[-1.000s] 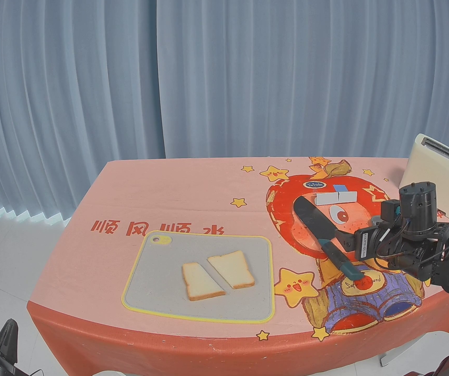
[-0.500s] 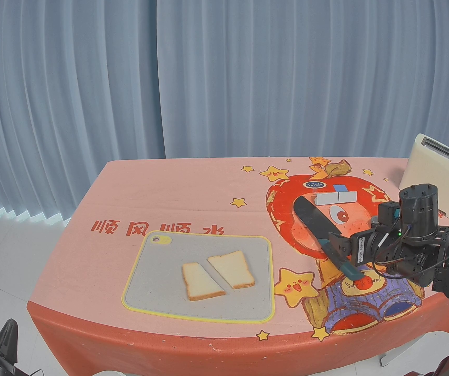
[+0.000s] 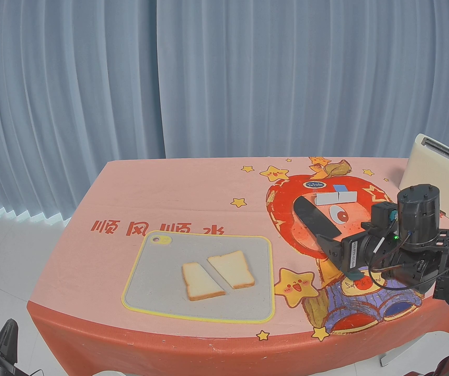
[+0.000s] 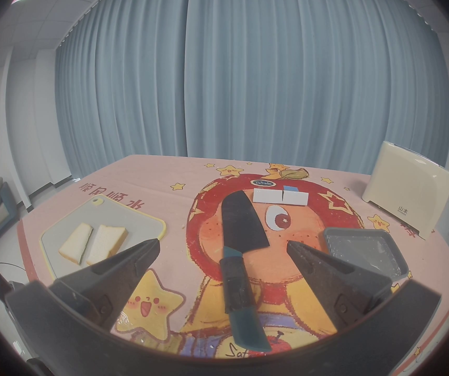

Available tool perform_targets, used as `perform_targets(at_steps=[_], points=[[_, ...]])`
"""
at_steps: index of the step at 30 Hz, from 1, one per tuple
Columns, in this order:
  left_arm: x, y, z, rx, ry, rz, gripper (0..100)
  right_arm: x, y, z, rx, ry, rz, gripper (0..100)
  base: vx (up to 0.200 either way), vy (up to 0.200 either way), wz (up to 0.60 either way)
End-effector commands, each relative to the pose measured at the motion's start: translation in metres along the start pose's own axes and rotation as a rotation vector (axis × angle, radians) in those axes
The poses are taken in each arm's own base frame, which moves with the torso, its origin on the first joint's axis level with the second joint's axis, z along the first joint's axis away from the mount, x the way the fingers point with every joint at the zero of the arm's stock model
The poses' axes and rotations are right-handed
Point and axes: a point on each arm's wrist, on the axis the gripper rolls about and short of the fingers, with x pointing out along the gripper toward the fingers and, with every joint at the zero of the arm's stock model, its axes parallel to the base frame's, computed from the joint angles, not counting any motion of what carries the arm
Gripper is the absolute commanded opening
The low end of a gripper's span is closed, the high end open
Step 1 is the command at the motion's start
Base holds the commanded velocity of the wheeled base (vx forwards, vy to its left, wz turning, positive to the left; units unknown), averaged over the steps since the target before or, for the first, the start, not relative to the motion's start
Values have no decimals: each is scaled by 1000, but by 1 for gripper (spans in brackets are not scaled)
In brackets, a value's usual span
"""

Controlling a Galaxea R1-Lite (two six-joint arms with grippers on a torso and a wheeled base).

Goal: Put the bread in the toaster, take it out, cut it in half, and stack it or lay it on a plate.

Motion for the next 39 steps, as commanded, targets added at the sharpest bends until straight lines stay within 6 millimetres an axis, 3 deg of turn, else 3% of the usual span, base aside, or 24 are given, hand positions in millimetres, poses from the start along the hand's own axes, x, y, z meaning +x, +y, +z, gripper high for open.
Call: perform_targets(at_steps=[1,6,17,32,39], points=[[0,0,-5,0,6,0,0,-1,5,3,-5,-10,16,100,0,0,0],[0,0,-5,0,4,0,0,-1,7,3,-12,-13,24,100,0,0,0],[0,0,-5,0,6,1,0,-4,16,24,-3,-76,58,100,0,0,0],[0,0,-5,0,6,1,0,4,29,20,-38,-52,82,100,0,0,0],[0,0,-5,0,4,1,0,14,39,36,-46,-35,95,100,0,0,0]])
